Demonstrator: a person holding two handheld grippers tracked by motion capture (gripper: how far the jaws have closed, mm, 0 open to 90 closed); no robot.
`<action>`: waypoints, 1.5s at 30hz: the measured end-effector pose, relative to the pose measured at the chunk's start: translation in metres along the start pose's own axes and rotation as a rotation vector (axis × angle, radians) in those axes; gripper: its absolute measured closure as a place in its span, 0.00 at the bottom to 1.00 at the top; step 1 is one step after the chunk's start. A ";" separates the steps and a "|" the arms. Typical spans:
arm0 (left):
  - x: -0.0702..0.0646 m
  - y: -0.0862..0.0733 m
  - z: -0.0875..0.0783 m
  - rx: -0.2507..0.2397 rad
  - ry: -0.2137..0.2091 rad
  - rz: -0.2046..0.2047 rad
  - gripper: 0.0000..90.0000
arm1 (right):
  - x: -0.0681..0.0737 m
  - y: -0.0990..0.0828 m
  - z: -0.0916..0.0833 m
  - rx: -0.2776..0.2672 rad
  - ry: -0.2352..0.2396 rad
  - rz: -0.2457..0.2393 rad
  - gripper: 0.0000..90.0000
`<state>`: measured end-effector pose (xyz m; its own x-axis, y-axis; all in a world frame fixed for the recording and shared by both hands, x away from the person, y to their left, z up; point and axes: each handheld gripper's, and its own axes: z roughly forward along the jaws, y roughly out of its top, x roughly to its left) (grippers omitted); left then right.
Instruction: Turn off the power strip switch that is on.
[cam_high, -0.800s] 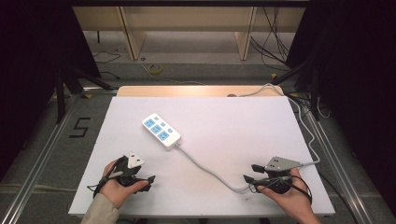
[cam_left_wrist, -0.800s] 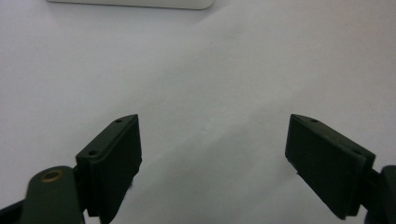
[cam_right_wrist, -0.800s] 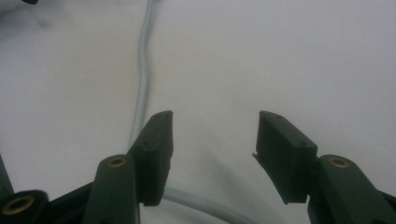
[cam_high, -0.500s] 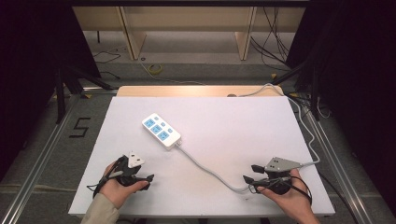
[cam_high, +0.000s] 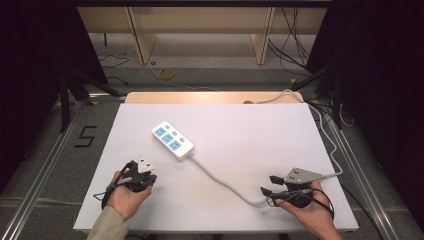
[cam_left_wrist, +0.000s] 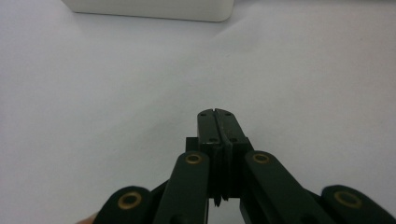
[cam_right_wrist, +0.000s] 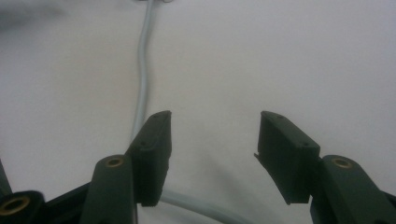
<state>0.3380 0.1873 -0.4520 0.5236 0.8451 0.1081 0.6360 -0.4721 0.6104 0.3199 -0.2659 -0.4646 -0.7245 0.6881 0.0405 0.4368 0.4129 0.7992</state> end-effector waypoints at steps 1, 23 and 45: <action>0.000 0.001 0.001 0.002 -0.001 0.003 1.00 | 0.000 0.000 0.000 0.000 0.000 0.000 0.50; 0.012 0.022 0.007 0.029 -0.009 -0.021 1.00 | 0.001 0.001 0.000 -0.001 -0.001 -0.002 0.49; 0.026 0.044 0.011 0.053 -0.017 -0.047 1.00 | 0.002 0.002 0.001 0.004 0.003 -0.007 0.47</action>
<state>0.3861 0.1851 -0.4311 0.5018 0.8624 0.0666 0.6888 -0.4451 0.5722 0.3204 -0.2631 -0.4638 -0.7295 0.6831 0.0365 0.4333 0.4202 0.7973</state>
